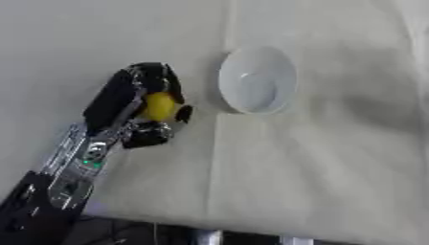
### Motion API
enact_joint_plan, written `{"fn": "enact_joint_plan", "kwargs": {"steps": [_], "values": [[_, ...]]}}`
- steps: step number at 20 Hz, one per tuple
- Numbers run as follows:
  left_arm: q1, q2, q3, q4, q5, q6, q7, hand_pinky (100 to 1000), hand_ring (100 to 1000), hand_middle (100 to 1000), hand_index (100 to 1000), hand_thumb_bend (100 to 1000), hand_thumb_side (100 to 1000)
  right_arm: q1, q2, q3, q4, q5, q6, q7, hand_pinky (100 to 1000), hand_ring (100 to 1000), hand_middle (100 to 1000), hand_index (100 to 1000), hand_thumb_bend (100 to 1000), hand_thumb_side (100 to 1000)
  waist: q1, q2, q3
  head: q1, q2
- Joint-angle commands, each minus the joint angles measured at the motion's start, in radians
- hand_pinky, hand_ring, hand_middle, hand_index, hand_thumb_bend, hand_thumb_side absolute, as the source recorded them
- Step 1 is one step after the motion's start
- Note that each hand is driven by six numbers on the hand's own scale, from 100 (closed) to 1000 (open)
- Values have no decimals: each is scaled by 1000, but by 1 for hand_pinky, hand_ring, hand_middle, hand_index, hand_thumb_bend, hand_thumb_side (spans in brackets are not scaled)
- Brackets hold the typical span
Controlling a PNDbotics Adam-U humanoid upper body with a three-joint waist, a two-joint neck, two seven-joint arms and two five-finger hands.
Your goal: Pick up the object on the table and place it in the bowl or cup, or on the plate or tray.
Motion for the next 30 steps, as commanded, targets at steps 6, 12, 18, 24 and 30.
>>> {"fn": "enact_joint_plan", "kwargs": {"steps": [6, 12, 18, 24, 30], "values": [[-23, 28, 27, -13, 31, -7, -31, 100, 100, 100, 154, 234, 100, -5, -12, -11, -13, -5, -23, -7, 201, 540, 696, 709, 100, 913, -6, -26, 2, 8, -5], [-109, 177, 60, -97, 83, 34, -78, 100, 100, 100, 154, 289, 100, 7, -26, -9, -13, -8, -22, 0, 201, 539, 696, 709, 100, 912, 10, -49, -1, 0, -5], [-213, 388, 97, -210, 141, 85, -140, 100, 100, 100, 155, 359, 100, 18, -37, -5, -13, -18, -18, 14, 203, 539, 697, 710, 100, 911, 37, -79, 0, -15, -5], [-306, 459, 82, -256, 220, 107, -208, 100, 100, 100, 155, 358, 100, 24, -47, -2, -13, -28, -18, 23, 206, 540, 697, 710, 100, 911, 51, -103, -5, -18, -5], [-364, 397, 44, -255, 257, 100, -268, 100, 100, 100, 155, 342, 100, 27, -48, -2, -13, -32, -19, 27, 207, 541, 697, 709, 100, 911, 49, -113, -20, -18, -5]]}}
